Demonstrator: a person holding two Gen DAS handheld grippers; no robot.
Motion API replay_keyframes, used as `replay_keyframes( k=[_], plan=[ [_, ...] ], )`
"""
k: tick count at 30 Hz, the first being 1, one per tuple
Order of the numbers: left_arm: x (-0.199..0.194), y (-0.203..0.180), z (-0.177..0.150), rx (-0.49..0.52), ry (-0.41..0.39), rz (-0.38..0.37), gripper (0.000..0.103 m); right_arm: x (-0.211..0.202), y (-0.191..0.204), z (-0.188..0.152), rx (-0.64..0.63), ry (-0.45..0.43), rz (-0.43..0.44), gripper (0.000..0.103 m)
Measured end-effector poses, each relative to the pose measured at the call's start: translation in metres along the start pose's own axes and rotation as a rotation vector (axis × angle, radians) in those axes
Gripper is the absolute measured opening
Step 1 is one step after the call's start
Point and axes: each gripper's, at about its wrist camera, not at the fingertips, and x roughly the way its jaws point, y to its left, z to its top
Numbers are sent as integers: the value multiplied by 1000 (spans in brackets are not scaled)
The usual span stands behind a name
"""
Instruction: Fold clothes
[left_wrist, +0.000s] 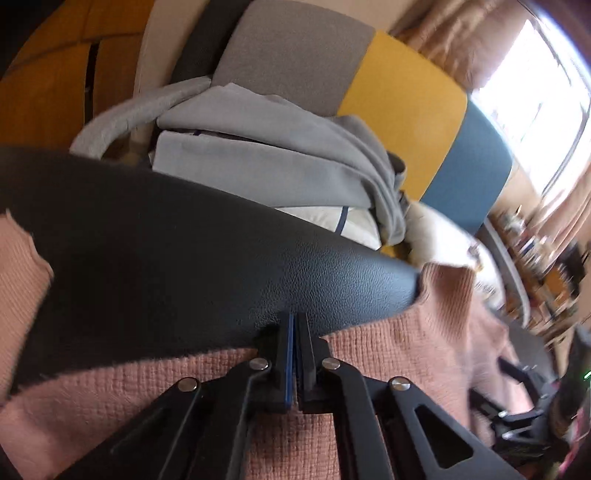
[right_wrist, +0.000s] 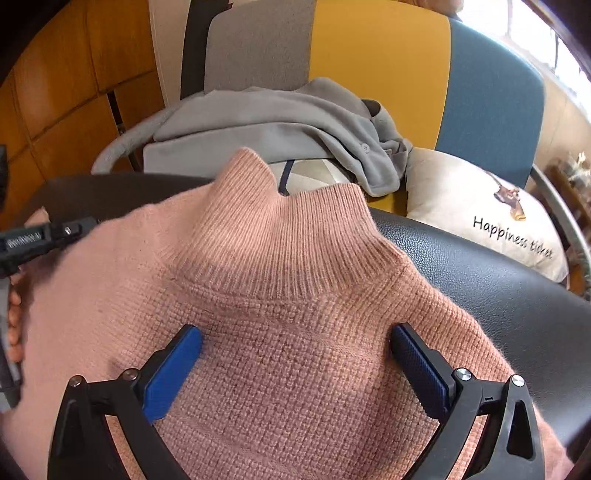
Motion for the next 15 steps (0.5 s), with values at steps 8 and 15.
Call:
replay_keyframes(
  k=[8, 15],
  plan=[
    [-83, -55, -68, 35, -43, -221, 20, -65, -34, -31, 87, -105, 25, 98],
    [-109, -97, -139, 197, 26, -334, 21, -155, -90, -87, 158, -194, -34, 98]
  ],
)
